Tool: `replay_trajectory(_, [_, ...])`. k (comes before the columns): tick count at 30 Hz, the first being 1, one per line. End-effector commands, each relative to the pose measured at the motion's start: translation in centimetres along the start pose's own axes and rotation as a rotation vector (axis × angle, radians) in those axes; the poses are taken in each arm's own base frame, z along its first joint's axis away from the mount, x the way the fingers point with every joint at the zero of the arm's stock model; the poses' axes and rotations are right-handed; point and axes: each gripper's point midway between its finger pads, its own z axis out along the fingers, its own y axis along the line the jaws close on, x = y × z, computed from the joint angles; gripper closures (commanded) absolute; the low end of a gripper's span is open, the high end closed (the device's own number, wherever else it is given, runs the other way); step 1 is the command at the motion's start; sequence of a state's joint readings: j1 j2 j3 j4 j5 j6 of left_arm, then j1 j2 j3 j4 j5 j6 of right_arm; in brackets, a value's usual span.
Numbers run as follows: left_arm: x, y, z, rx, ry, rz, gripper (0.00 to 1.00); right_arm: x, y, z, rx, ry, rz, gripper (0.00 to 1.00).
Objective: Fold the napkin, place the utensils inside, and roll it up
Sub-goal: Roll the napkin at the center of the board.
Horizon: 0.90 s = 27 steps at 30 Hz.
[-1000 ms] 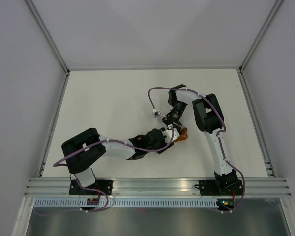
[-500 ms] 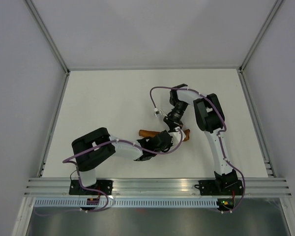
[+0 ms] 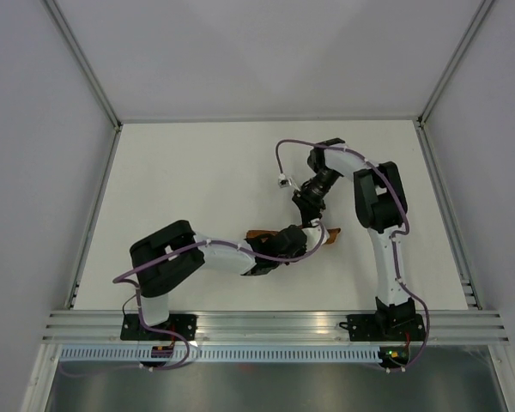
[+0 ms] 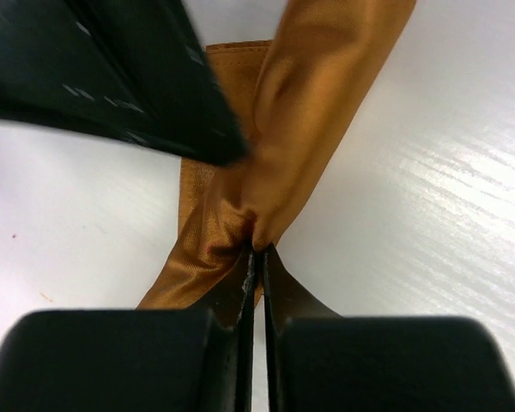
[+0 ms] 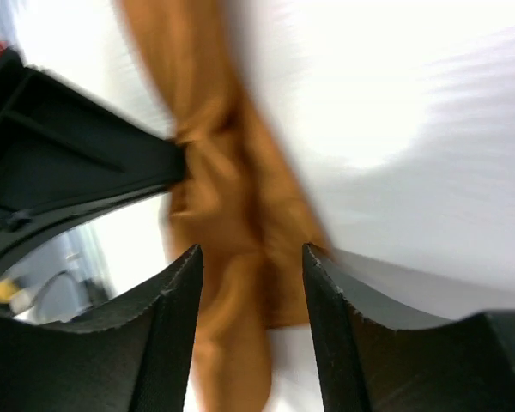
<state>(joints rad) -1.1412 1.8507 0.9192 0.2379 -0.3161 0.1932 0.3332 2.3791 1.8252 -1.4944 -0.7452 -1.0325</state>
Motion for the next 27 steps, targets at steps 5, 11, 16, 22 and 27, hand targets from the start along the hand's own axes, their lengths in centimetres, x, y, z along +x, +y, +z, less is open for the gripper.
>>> replay_trajectory(5, [7.8, -4.7, -0.5, 0.212, 0.315, -0.124, 0.98, -5.8, -4.9, -10.5, 0.423, -0.346, -0.129, 0.42])
replay_trajectory(11, [7.2, -4.4, -0.6, 0.277, 0.347, -0.258, 0.98, -5.4, -5.2, -15.1, 0.496, -0.495, -0.049, 0.44])
replay_trajectory(16, [6.9, -5.2, -1.3, 0.406, 0.421, -0.429, 0.98, -4.2, -4.1, -19.0, 0.555, -0.609, -0.039, 0.44])
replay_trajectory(22, [6.7, -5.6, -1.6, 0.504, 0.552, -0.744, 0.98, -1.5, -1.5, -22.1, 0.674, -0.673, -0.068, 0.44])
replay_trajectory(27, [5.0, -5.5, -2.5, 0.624, 0.593, -0.908, 0.98, -0.2, 1.3, -21.3, 0.770, -0.651, -0.209, 0.43])
